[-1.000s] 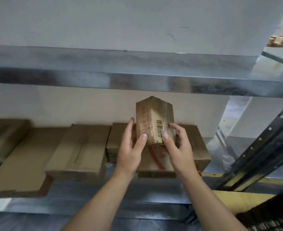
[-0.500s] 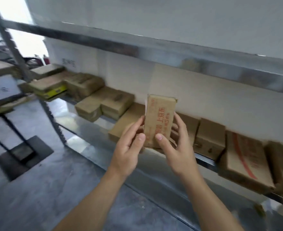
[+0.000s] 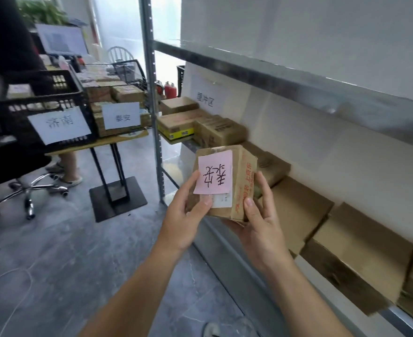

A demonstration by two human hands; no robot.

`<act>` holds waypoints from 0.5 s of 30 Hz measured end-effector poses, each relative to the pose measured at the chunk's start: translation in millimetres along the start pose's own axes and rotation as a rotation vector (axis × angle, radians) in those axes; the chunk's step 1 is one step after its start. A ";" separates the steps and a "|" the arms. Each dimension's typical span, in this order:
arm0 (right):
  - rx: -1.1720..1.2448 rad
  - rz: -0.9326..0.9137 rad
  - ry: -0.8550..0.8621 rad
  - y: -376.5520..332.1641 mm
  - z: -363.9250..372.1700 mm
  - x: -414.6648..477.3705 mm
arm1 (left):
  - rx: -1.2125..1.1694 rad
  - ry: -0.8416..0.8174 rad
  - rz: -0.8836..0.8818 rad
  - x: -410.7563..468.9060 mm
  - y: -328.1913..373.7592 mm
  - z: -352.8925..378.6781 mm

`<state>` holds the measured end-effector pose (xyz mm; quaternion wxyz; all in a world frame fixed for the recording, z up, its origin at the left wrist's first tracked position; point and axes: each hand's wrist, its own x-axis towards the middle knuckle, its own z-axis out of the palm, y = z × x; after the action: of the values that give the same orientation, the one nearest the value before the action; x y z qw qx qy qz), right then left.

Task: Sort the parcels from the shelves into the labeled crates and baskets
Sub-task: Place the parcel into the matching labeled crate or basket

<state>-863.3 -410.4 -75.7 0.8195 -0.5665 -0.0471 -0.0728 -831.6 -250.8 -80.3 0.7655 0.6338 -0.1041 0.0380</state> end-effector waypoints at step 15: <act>-0.359 0.043 -0.360 48.9 68.1 202.9 | 0.525 0.461 0.165 131.2 -15.9 -88.3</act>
<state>-654.7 -343.1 -64.3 0.6856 -0.7076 -0.1665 0.0392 -690.8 -177.2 -83.9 0.5745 0.7730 0.0340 0.2670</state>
